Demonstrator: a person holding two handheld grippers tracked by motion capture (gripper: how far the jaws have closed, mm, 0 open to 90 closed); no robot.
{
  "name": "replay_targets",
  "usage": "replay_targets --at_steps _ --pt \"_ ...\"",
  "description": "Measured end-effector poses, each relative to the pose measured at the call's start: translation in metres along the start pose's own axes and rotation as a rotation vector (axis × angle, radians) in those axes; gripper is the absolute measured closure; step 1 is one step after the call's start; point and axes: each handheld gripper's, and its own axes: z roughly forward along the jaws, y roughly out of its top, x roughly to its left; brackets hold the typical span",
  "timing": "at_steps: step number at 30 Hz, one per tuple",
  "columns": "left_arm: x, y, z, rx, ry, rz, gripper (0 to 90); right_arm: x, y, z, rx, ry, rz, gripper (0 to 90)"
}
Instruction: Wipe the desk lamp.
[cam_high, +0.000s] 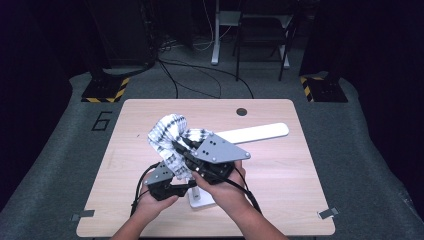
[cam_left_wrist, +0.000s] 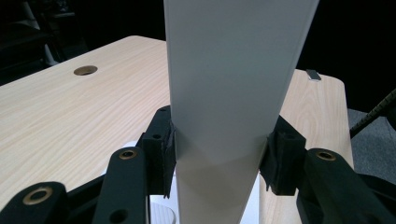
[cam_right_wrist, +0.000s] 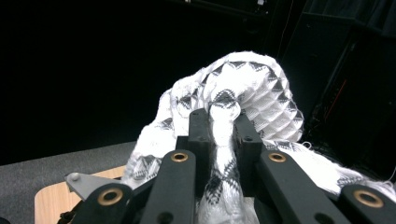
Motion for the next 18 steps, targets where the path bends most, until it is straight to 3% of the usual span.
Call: replay_targets --at_steps 18 --pt "0.027 0.011 0.020 0.018 0.008 -0.013 52.7 -0.006 0.003 -0.032 -0.068 -0.013 0.000 80.9"
